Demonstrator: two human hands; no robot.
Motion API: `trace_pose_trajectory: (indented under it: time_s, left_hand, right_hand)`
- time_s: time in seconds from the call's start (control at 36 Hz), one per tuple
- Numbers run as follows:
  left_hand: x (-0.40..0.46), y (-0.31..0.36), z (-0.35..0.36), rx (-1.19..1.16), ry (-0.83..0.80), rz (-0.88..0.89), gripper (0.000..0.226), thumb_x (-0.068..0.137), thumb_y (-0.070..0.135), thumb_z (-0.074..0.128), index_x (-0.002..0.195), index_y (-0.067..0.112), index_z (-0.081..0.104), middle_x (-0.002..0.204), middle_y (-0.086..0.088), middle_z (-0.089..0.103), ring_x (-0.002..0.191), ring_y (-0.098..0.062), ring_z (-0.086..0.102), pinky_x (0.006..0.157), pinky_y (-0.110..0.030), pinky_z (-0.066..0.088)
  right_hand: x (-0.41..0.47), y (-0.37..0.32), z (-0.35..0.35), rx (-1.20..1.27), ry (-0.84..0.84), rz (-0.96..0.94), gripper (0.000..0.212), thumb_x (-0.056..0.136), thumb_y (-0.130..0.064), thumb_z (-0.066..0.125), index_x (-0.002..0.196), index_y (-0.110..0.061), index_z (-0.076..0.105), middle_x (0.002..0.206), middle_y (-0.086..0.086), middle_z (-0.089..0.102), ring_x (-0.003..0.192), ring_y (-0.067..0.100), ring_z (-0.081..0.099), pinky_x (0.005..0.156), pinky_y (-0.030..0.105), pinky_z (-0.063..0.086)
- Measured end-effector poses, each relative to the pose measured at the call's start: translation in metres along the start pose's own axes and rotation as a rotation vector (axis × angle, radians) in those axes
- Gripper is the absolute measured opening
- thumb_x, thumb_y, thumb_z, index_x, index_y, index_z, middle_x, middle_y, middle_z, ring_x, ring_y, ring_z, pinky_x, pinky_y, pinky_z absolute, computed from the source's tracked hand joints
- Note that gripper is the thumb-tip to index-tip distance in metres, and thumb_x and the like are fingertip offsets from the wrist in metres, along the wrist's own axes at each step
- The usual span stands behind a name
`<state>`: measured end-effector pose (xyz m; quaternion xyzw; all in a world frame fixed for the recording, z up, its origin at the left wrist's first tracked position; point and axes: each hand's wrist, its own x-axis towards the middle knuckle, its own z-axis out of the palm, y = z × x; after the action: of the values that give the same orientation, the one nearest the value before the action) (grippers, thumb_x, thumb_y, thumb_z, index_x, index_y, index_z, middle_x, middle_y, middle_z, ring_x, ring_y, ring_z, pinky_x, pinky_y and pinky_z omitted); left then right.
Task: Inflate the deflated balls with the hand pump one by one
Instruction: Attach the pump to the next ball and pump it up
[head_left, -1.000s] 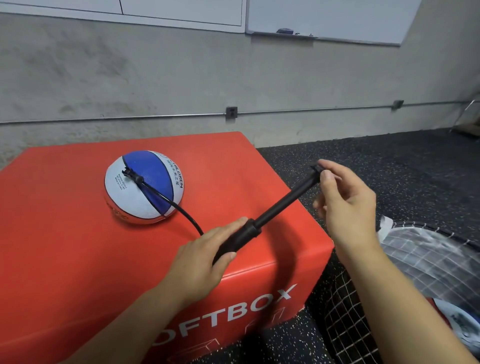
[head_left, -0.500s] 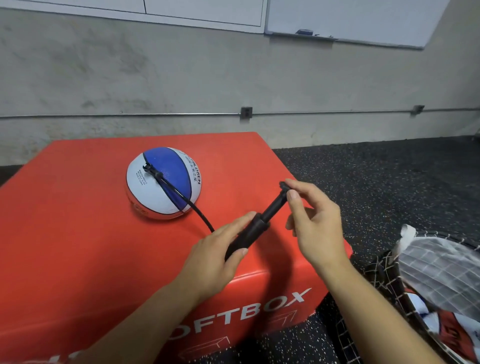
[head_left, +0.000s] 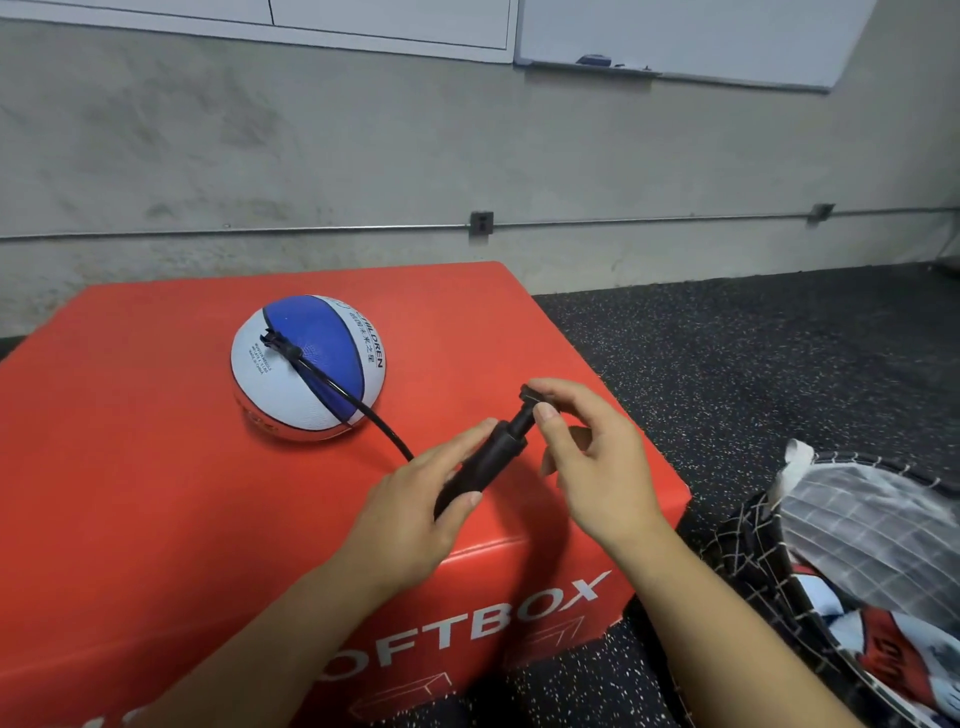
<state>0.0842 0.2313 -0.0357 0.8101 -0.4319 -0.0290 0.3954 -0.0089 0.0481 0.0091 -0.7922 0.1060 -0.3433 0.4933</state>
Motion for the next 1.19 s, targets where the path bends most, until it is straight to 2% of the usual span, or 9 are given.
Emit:
trace_pose_trajectory:
  time_s: [0.08,0.14,0.25,0.33,0.5,0.67,0.78,1.03,1.19]
  left_hand:
    - [0.0,0.002,0.0,0.035,-0.008,0.01,0.081,0.098,0.022,0.067,0.153,0.065,0.027,0.14,0.039,0.052,0.121,0.007,0.059,0.103,-0.04,0.054]
    - [-0.001,0.004,0.0,0.053,-0.015,0.019,0.08,0.099,0.023,0.066,0.153,0.066,0.025,0.143,0.04,0.049,0.126,0.007,0.056,0.105,-0.039,0.053]
    - [-0.002,0.006,0.001,0.082,-0.03,0.046,0.077,0.101,0.026,0.064,0.154,0.066,0.024,0.147,0.04,0.046,0.13,0.007,0.054,0.106,-0.039,0.053]
    - [-0.002,0.008,0.002,0.098,-0.034,0.062,0.075,0.101,0.028,0.064,0.154,0.065,0.024,0.147,0.037,0.048,0.13,0.003,0.056,0.105,-0.039,0.053]
    - [-0.003,0.009,0.002,0.125,-0.028,0.069,0.075,0.101,0.028,0.063,0.154,0.065,0.024,0.146,0.035,0.05,0.127,0.003,0.057,0.103,-0.037,0.052]
    - [-0.005,0.006,0.002,0.124,-0.015,0.065,0.076,0.101,0.028,0.063,0.154,0.064,0.023,0.148,0.035,0.048,0.129,0.001,0.057,0.103,-0.038,0.052]
    - [-0.004,0.006,0.001,0.089,-0.004,0.038,0.077,0.1,0.027,0.064,0.154,0.064,0.024,0.15,0.037,0.046,0.132,0.001,0.055,0.107,-0.038,0.05]
    - [-0.003,-0.006,0.001,-0.042,0.026,0.003,0.078,0.098,0.019,0.066,0.156,0.058,0.03,0.143,0.043,0.046,0.131,0.011,0.051,0.113,-0.034,0.047]
    - [-0.001,-0.011,0.002,-0.11,0.036,-0.001,0.077,0.099,0.017,0.066,0.156,0.055,0.033,0.145,0.031,0.054,0.127,0.006,0.057,0.11,-0.035,0.05]
  right_hand:
    - [0.007,-0.007,-0.013,0.061,0.069,0.01,0.021,0.105,-0.01,0.061,0.117,-0.023,0.072,0.103,-0.007,0.073,0.051,0.014,0.058,0.052,0.023,0.046]
    - [0.014,-0.011,-0.026,0.094,0.124,0.014,0.021,0.105,-0.009,0.06,0.118,-0.02,0.072,0.102,-0.003,0.073,0.053,0.015,0.058,0.052,0.019,0.044]
    - [0.023,-0.012,-0.054,0.124,0.226,-0.003,0.021,0.107,-0.012,0.058,0.118,-0.023,0.072,0.095,0.003,0.071,0.055,0.015,0.058,0.054,0.022,0.046]
    - [0.026,-0.011,-0.07,0.125,0.273,-0.007,0.02,0.108,-0.017,0.057,0.119,-0.025,0.072,0.098,0.011,0.071,0.056,0.015,0.057,0.054,0.026,0.045]
    - [0.022,-0.01,-0.072,0.13,0.304,-0.019,0.019,0.108,-0.018,0.057,0.119,-0.024,0.072,0.093,0.006,0.07,0.055,0.015,0.056,0.054,0.031,0.045]
    - [0.019,-0.007,-0.057,0.089,0.254,-0.029,0.019,0.108,-0.016,0.057,0.119,-0.022,0.072,0.09,0.004,0.07,0.053,0.016,0.058,0.053,0.03,0.046]
    - [0.017,-0.007,-0.043,0.074,0.202,-0.02,0.02,0.107,-0.016,0.058,0.116,-0.027,0.072,0.086,-0.007,0.07,0.053,0.017,0.059,0.053,0.03,0.047]
    - [0.009,-0.012,0.002,0.108,0.117,-0.032,0.018,0.105,-0.012,0.06,0.116,-0.019,0.072,0.101,-0.008,0.075,0.05,0.017,0.056,0.051,0.022,0.044]
    - [0.002,-0.001,0.021,0.094,0.055,-0.006,0.021,0.106,-0.016,0.061,0.115,-0.031,0.072,0.1,-0.01,0.075,0.05,0.016,0.058,0.053,0.035,0.049]
